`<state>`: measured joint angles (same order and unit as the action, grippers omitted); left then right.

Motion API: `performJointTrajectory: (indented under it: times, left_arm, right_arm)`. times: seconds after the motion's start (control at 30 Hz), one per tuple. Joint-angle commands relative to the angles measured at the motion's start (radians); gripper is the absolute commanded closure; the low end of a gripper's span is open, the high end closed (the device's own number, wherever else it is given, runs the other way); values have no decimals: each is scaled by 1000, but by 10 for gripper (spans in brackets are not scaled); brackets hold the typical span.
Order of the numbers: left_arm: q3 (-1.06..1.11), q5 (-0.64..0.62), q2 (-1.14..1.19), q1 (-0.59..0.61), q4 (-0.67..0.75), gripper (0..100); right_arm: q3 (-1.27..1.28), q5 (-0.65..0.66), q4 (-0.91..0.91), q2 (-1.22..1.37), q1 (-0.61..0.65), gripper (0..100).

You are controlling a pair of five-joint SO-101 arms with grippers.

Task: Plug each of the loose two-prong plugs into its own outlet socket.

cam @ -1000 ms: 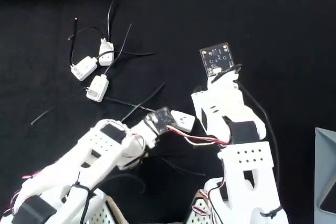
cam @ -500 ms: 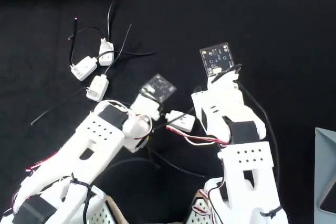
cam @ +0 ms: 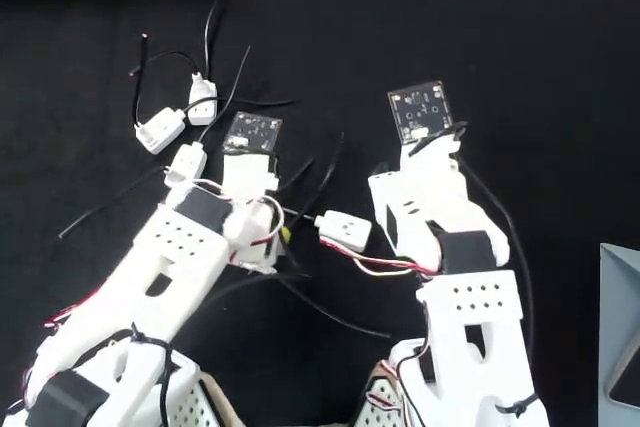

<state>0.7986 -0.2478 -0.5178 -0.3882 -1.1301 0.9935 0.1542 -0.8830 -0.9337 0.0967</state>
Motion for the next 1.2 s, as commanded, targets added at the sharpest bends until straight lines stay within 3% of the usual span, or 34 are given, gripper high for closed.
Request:
performJointTrajectory:
  times: [0.0,0.13,0.23,0.4,0.53,0.83,1.17]
  left_arm:
    - [-53,-84,-8,-22,-11,796]
    - [-62,26,-15,54,-32,796]
    - [-105,120,-15,180,-110,796]
    - [-143,141,-15,446,-147,797]
    - [-116,143,-15,582,-143,797]
    - [50,135,-15,691,34,798]
    - [82,141,-15,693,51,801]
  right_arm:
    - [-18,-20,15,-16,-15,821]
    - [-18,-112,6,-8,31,821]
    - [-33,-163,-72,-8,117,818]
    - [-120,-296,-227,87,292,818]
    - [-194,-417,-249,280,402,818]
    - [-341,-631,-244,602,654,818]
    - [-435,-763,-130,826,677,821]
